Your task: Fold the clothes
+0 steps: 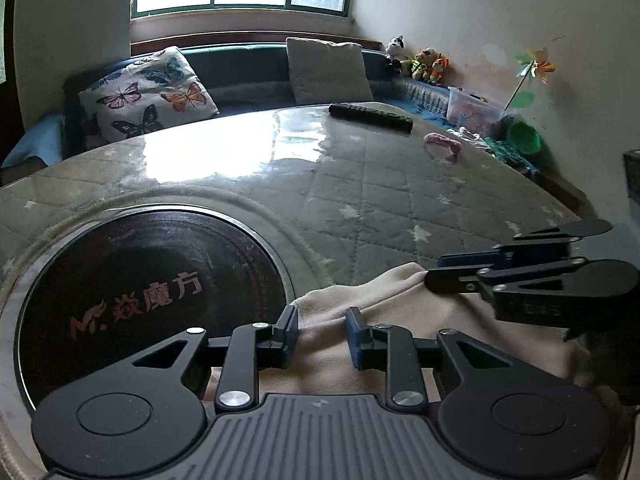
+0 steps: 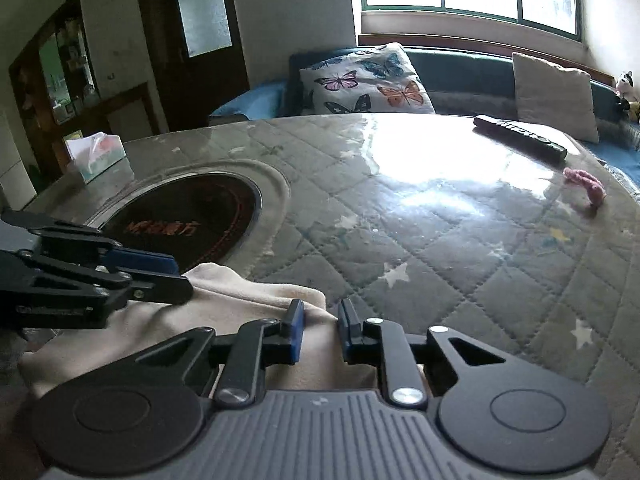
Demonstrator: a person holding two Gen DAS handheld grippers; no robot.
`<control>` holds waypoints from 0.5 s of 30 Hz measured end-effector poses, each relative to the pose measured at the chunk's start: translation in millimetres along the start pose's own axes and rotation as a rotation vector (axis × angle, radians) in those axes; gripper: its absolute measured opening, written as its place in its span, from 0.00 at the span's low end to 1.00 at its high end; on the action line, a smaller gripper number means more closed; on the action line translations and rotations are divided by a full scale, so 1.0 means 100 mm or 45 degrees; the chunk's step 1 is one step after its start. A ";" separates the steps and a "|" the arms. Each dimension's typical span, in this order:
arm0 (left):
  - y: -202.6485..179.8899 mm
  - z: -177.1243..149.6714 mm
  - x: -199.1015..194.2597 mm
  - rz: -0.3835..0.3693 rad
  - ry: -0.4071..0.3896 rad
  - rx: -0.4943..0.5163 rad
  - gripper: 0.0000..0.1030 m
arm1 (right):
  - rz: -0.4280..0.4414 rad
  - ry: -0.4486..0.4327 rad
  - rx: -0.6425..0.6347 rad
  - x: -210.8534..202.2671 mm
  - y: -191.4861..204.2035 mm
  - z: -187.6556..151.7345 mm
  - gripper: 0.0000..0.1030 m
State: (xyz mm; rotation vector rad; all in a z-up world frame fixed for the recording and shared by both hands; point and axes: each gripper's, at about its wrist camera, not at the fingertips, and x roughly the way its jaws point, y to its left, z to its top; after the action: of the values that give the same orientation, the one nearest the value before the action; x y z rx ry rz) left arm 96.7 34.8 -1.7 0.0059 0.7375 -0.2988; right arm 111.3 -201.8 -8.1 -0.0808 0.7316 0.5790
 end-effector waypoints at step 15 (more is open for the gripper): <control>-0.09 -0.05 -0.07 0.051 -0.040 0.045 0.29 | -0.055 -0.048 0.067 -0.40 -0.19 -0.17 0.15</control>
State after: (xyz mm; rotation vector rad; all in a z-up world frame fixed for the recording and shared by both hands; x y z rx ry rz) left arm 86.1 29.1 0.5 0.0496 0.6998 -0.2731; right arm 87.0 -241.5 2.6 -0.0364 0.7066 0.5184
